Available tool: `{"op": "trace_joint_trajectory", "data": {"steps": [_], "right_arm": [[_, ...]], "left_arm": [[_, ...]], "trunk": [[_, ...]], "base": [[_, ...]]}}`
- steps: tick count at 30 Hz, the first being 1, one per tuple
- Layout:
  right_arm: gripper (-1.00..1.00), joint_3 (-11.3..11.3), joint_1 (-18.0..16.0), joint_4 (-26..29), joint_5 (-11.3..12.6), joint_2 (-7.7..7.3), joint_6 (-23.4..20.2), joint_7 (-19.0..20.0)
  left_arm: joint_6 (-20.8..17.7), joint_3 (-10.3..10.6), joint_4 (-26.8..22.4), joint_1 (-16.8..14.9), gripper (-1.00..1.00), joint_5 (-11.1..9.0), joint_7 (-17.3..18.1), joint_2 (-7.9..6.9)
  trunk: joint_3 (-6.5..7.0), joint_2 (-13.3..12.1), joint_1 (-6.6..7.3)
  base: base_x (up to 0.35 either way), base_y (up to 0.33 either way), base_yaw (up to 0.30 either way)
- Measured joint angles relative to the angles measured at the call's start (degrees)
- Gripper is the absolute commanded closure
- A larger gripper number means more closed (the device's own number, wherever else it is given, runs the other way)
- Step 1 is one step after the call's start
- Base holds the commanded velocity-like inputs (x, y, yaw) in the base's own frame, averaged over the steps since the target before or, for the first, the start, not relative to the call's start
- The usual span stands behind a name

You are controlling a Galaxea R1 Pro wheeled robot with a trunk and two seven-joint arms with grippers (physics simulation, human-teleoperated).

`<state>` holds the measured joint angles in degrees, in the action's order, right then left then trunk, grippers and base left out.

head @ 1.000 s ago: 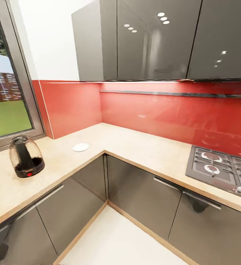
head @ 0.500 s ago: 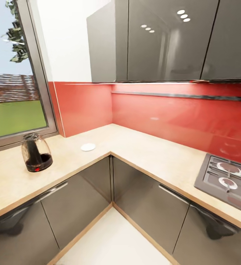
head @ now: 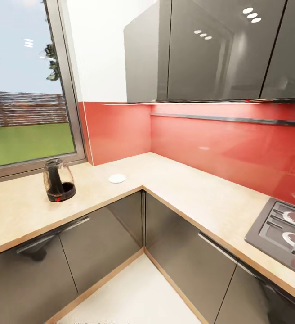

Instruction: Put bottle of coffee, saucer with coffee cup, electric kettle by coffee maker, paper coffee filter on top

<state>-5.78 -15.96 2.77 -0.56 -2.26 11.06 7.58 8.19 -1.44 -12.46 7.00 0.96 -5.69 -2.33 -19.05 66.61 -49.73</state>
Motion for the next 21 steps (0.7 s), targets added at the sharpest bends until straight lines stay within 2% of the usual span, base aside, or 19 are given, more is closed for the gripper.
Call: {"op": "trace_joint_trajectory", "data": {"steps": [14, 21], "right_arm": [[-1.00, 0.00, 0.00, -0.01, 0.00, 0.03, 0.00, -0.06], [-1.00, -0.02, 0.00, 0.00, 0.00, 0.02, 0.04, -0.05]], "left_arm": [[-0.01, -0.08, -0.01, 0.00, -1.00, 0.00, -0.02, -0.06], [-0.04, -0.10, 0.01, 0.01, -1.00, 0.00, -0.04, -0.05]], "trunk": [[0.48, -0.01, 0.01], [0.55, -0.01, 0.01]], "base": [[-0.027, -0.277, 0.276], [0.000, -0.231, 0.054]]}}
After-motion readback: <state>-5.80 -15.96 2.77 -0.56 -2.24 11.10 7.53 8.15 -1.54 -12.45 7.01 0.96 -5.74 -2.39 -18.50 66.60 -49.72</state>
